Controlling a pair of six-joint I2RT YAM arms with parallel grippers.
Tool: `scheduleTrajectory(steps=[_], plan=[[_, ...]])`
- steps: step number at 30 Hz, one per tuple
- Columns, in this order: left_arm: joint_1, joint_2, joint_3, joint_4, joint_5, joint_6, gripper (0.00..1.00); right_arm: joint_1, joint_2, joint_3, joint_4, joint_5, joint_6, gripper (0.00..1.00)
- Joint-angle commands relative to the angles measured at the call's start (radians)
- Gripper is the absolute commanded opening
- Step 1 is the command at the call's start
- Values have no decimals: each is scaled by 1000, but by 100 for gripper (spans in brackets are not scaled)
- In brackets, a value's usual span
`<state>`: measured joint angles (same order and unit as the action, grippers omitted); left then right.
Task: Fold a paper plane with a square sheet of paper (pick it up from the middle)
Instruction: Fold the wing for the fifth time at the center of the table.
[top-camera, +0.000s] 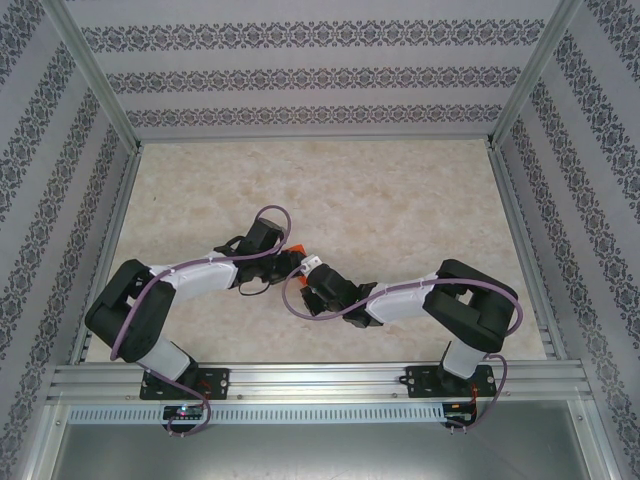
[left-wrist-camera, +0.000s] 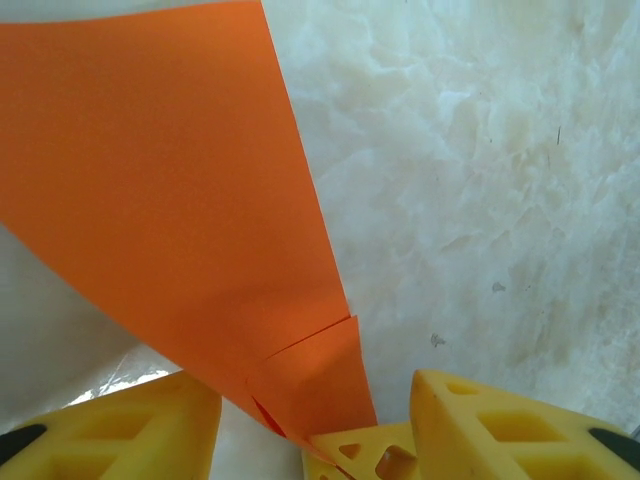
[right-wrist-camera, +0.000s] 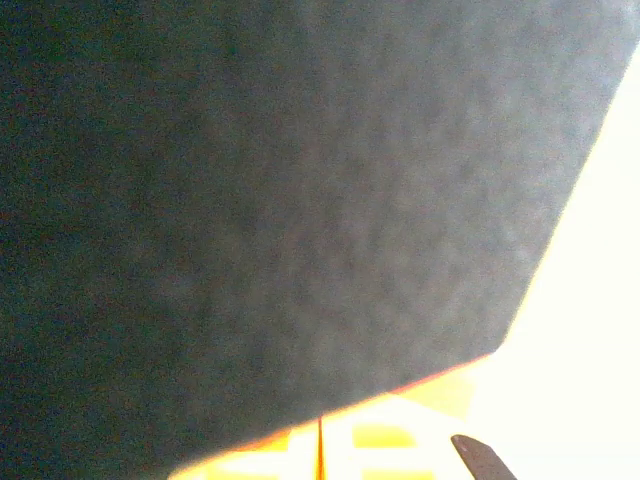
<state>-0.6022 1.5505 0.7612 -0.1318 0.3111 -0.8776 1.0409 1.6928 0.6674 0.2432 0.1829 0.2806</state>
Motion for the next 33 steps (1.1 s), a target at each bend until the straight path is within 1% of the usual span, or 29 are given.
scheduleTrajectory(steps=[1, 5, 8, 12, 14, 19, 23, 24, 26, 28, 30, 31, 33], plan=[[12, -29, 29, -9, -20, -36, 55, 15, -27, -6, 14, 11, -23, 7], [33, -41, 11, -6, -40, -72, 61, 16, -33, -12, 27, 6, -21, 5], [53, -44, 1, 6, -33, -90, 70, 15, -35, -15, 36, 5, -22, 6], [65, -23, 21, -10, -30, -94, 73, 17, -32, -14, 35, 0, -20, 6], [67, 2, 41, -21, -27, -102, 71, 18, -33, -15, 35, 1, -21, 7], [68, 50, 68, -25, -11, -133, 61, 21, -27, -20, 45, 5, -19, 7], [68, 60, 80, -55, -20, -130, 53, 23, -30, -26, 52, 18, -14, 8], [68, 62, 84, -66, -20, -127, 48, 22, -30, -24, 52, 20, -14, 8], [68, 63, 89, -88, -26, -123, 40, 23, -34, -22, 48, 22, -16, 13], [68, 62, 89, -99, -28, -120, 29, 23, -41, -26, 50, 24, -29, 20], [68, 65, 98, -115, -29, -115, 20, 23, -46, -28, 40, 32, -54, 26], [68, 66, 101, -121, -27, -111, 15, 25, -47, -25, 24, 40, -70, 29], [68, 69, 108, -129, -22, -109, 10, 32, -54, -22, 3, 57, -107, 32]])
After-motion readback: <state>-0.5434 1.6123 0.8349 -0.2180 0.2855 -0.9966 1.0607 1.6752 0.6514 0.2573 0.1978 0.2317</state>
